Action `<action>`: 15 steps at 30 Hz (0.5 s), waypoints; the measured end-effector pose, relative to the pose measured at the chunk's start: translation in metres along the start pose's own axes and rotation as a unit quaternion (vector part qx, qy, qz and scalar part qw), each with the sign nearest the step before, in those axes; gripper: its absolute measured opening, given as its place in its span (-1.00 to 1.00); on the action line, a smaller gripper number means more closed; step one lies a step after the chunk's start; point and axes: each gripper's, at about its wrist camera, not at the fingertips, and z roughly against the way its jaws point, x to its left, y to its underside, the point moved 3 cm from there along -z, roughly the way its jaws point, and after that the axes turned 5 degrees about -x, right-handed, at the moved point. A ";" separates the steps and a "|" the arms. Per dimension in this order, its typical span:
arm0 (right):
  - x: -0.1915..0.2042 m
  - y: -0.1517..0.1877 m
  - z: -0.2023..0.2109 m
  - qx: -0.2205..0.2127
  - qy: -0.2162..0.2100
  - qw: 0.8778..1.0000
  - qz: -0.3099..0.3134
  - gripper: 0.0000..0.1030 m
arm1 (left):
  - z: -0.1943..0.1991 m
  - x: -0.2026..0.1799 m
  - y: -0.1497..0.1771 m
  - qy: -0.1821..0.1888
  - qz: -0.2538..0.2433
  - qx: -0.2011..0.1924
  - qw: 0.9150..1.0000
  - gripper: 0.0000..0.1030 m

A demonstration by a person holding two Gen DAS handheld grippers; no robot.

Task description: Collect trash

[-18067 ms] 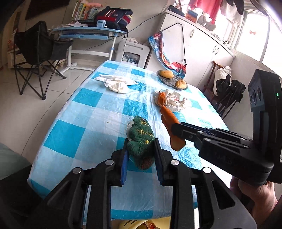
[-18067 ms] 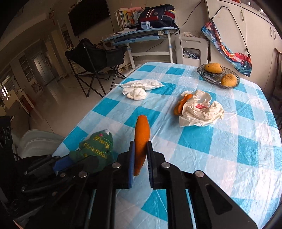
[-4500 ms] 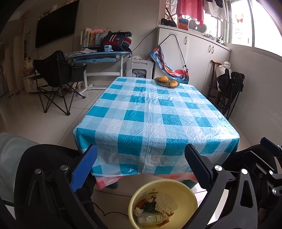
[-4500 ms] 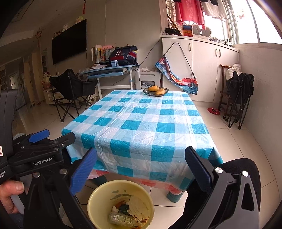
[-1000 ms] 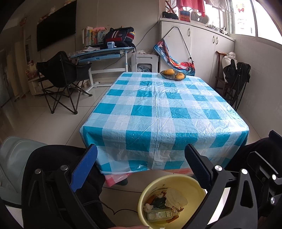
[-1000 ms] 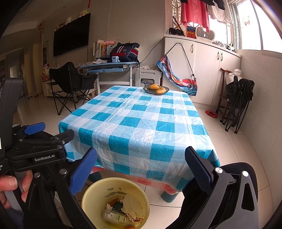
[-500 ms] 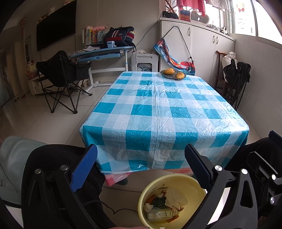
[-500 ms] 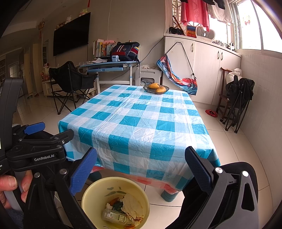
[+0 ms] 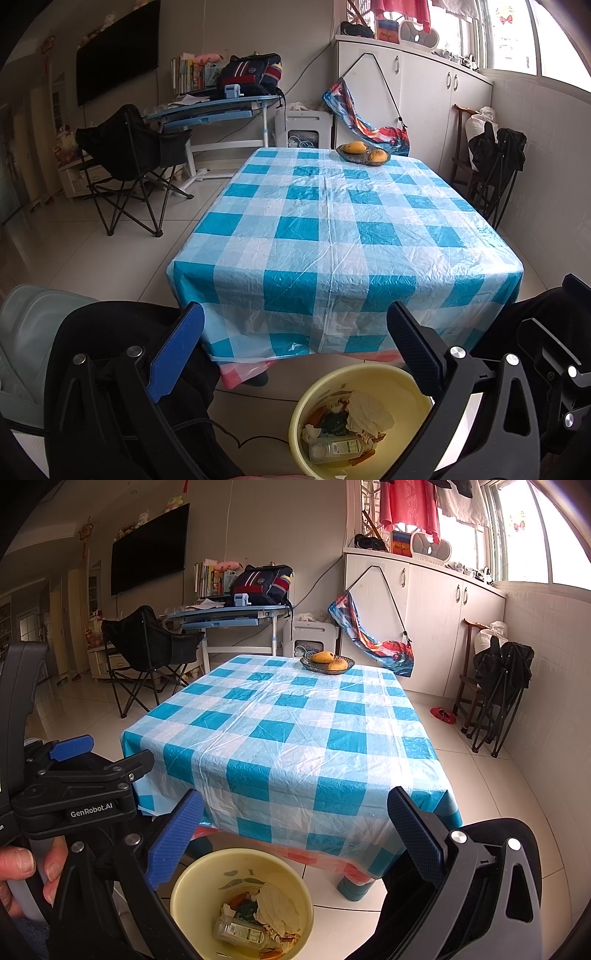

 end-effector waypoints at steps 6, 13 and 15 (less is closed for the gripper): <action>0.000 0.005 0.002 0.001 0.000 1.000 0.000 0.85 | 0.000 0.000 -0.001 0.000 0.000 0.000 1.000 0.86; 0.000 0.006 0.001 0.003 0.000 1.000 0.000 0.85 | 0.000 0.001 0.000 0.000 0.001 0.002 1.000 0.86; 0.000 0.005 0.001 0.003 0.000 1.000 0.000 0.85 | -0.002 0.002 0.002 0.001 0.004 0.004 1.000 0.86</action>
